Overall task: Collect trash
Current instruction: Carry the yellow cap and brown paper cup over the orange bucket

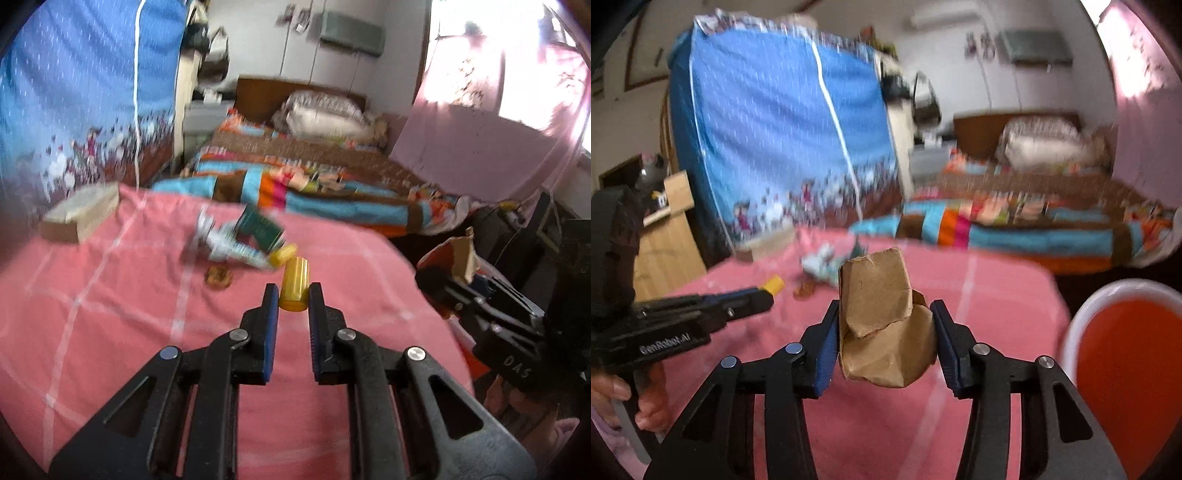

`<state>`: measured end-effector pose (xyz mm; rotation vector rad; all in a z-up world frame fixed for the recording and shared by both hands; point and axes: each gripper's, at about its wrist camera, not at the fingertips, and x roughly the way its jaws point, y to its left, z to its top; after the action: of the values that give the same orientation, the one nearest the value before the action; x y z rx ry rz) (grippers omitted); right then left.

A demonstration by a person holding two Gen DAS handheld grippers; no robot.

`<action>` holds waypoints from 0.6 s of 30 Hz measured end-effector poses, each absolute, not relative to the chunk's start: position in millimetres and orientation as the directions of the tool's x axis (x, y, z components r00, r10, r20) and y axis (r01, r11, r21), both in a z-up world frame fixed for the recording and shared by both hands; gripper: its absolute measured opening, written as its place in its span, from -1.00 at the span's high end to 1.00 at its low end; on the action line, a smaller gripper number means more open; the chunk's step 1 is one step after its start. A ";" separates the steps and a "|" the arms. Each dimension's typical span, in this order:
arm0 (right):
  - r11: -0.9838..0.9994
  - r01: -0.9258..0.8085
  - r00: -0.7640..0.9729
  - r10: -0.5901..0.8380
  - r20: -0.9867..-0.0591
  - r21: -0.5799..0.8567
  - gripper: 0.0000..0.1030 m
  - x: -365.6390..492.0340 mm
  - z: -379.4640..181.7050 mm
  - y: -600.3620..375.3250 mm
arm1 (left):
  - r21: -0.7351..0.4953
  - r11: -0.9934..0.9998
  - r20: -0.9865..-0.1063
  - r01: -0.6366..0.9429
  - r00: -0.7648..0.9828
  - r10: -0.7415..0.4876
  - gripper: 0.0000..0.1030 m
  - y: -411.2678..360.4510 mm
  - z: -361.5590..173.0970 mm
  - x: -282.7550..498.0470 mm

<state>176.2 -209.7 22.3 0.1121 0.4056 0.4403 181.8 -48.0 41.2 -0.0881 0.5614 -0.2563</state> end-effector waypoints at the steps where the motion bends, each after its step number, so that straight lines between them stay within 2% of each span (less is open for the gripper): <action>1: 0.903 -0.386 0.844 0.428 -0.323 0.188 0.12 171.2 28.0 -214.0 | -0.148 0.963 -0.487 0.227 0.831 -0.270 0.62 -51.1 46.1 178.3; 9: 0.946 -0.295 0.950 0.305 -0.070 0.132 0.12 132.3 68.9 -255.4 | -0.088 0.932 -0.241 0.353 0.900 -0.364 0.62 -95.2 85.6 147.6; 14: 0.968 -0.213 0.977 0.212 0.018 0.135 0.12 116.4 81.3 -287.0 | -0.035 0.900 -0.156 0.435 0.887 -0.435 0.62 -126.2 98.6 138.1; 18: 0.978 -0.149 0.989 0.145 0.043 0.147 0.12 107.1 82.2 -312.1 | 0.003 0.871 -0.123 0.492 0.864 -0.488 0.62 -151.4 102.3 130.3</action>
<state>107.1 -312.1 82.2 0.1503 -0.0317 0.1481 130.3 -151.4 102.3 0.0350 0.1200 -0.5133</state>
